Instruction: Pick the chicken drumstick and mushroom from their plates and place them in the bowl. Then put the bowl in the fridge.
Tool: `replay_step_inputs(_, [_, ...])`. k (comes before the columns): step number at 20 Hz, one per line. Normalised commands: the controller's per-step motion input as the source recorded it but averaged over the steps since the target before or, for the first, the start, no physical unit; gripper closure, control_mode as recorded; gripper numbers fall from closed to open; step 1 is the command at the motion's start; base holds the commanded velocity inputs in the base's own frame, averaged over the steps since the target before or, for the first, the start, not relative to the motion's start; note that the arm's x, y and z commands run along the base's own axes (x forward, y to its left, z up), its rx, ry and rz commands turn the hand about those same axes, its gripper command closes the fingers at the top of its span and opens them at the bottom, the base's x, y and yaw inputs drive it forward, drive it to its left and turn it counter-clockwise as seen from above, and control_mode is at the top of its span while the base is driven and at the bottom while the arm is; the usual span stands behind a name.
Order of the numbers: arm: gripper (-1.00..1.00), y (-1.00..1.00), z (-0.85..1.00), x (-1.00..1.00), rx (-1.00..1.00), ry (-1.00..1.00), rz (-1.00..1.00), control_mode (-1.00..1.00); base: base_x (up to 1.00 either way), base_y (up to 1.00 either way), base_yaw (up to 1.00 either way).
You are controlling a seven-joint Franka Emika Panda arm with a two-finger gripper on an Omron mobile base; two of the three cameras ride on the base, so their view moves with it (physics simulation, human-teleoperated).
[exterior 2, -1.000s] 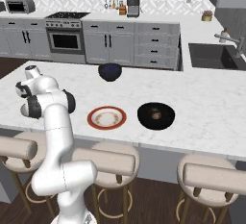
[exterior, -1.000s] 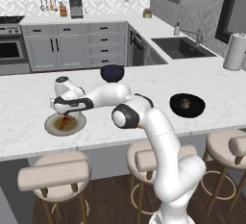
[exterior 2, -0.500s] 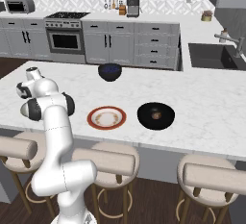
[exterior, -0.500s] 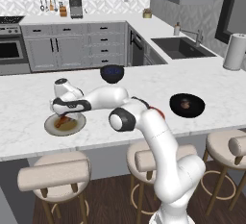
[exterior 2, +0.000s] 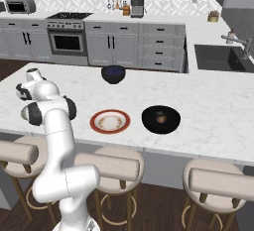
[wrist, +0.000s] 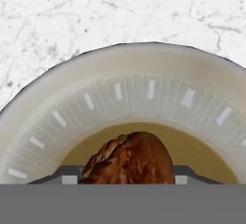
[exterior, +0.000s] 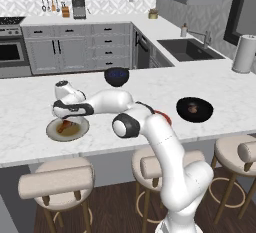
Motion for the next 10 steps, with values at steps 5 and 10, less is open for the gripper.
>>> replay_step_inputs(5, [1.00, -0.71, 0.44, -0.55, 0.00, -0.05, 0.00, -1.00, 0.00, 0.00, 0.00])
replay_step_inputs(10, [1.00, -1.00, 0.70, -0.94, 0.00, -0.09, 0.00, -1.00, 0.00, 0.00, 0.00])
